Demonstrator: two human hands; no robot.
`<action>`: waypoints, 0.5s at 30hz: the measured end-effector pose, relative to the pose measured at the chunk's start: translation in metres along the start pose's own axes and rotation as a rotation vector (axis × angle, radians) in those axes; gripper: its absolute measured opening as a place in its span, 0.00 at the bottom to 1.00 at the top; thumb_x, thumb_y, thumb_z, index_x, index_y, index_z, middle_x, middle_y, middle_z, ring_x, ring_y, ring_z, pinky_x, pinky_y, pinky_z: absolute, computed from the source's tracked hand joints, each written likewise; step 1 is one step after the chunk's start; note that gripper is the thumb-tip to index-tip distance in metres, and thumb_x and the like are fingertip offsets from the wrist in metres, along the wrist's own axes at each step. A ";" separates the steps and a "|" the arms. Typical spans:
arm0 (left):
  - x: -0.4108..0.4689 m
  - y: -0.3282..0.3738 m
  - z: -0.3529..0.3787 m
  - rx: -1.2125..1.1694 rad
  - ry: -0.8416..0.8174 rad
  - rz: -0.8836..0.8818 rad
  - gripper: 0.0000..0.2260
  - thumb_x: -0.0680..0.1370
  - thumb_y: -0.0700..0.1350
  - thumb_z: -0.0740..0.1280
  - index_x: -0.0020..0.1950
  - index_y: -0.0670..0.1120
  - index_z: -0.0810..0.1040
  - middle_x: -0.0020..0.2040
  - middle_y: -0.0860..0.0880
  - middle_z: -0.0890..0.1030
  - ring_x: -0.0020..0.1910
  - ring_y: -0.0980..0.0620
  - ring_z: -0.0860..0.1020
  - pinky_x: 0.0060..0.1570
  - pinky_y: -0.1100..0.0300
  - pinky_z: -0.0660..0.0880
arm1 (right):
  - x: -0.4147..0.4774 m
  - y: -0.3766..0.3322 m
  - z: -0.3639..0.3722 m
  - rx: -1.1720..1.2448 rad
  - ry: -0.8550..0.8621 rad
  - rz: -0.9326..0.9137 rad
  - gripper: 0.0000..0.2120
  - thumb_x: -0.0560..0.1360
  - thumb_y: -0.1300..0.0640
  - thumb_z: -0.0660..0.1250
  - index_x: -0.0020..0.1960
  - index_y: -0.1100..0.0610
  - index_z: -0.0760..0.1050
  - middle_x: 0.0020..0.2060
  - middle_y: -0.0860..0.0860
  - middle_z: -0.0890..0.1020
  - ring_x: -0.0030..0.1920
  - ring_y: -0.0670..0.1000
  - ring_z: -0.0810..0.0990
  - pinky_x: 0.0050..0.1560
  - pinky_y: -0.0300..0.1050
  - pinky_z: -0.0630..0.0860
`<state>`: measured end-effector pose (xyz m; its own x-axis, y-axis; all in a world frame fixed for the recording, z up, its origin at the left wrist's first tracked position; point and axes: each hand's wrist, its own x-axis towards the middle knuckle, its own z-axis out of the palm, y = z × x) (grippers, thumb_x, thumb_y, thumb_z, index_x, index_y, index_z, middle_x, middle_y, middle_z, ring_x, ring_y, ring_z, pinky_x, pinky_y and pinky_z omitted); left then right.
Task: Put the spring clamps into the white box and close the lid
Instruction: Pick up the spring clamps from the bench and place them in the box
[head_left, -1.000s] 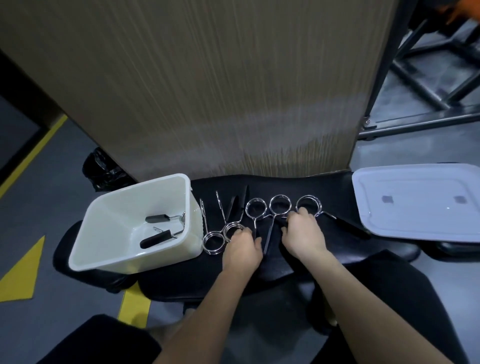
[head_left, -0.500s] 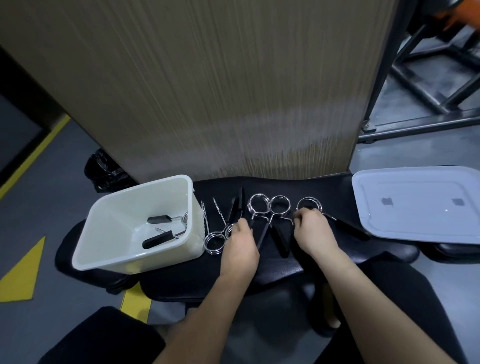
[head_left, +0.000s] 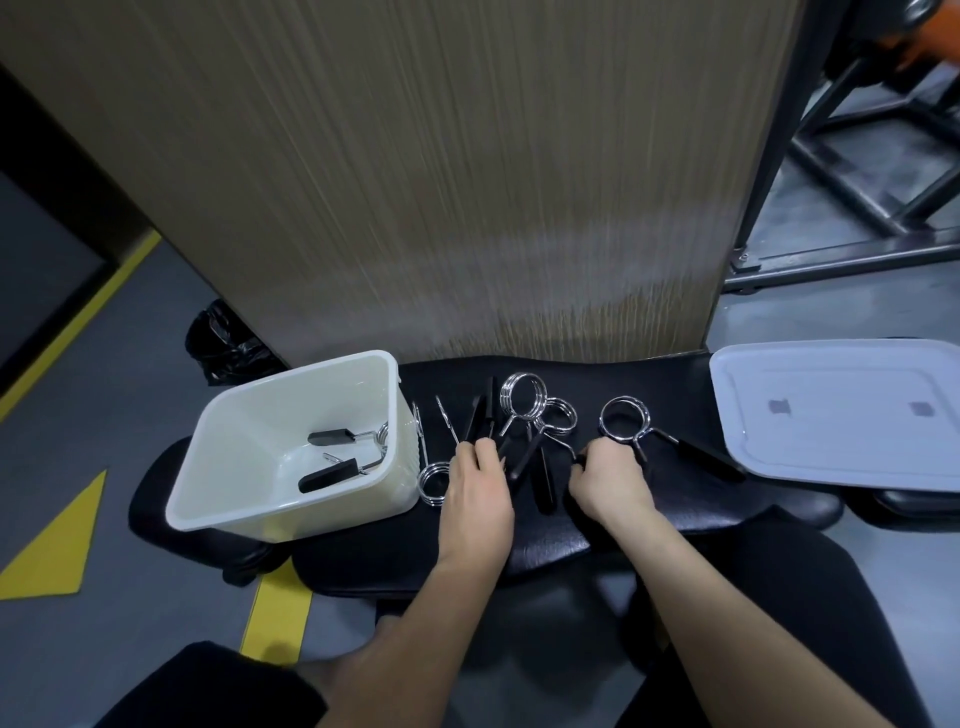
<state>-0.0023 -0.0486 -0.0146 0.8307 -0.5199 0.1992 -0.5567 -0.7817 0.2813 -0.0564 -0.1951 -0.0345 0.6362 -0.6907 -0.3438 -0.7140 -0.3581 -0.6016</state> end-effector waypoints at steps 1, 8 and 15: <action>0.001 -0.002 -0.001 -0.027 0.007 -0.018 0.06 0.78 0.35 0.63 0.54 0.43 0.70 0.52 0.43 0.73 0.50 0.42 0.75 0.47 0.51 0.74 | 0.002 0.001 -0.001 0.062 0.025 0.016 0.07 0.74 0.60 0.64 0.45 0.60 0.80 0.45 0.60 0.83 0.50 0.63 0.82 0.46 0.45 0.75; 0.010 -0.029 -0.023 -0.230 0.141 -0.036 0.05 0.82 0.41 0.60 0.56 0.42 0.71 0.51 0.45 0.75 0.47 0.44 0.77 0.46 0.52 0.73 | 0.012 0.007 -0.005 0.639 0.072 0.027 0.05 0.78 0.62 0.66 0.52 0.60 0.79 0.36 0.52 0.85 0.36 0.49 0.87 0.49 0.51 0.84; 0.012 -0.067 -0.091 -0.175 0.361 0.042 0.07 0.81 0.41 0.63 0.57 0.43 0.75 0.50 0.46 0.81 0.49 0.44 0.78 0.45 0.54 0.72 | -0.006 -0.009 0.025 0.561 0.091 -0.185 0.05 0.78 0.64 0.66 0.49 0.56 0.79 0.42 0.54 0.85 0.37 0.40 0.84 0.43 0.30 0.78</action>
<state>0.0440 0.0292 0.0541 0.7675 -0.3715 0.5224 -0.6095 -0.6753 0.4152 -0.0463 -0.1724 -0.0447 0.6902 -0.7082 -0.1487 -0.3144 -0.1084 -0.9431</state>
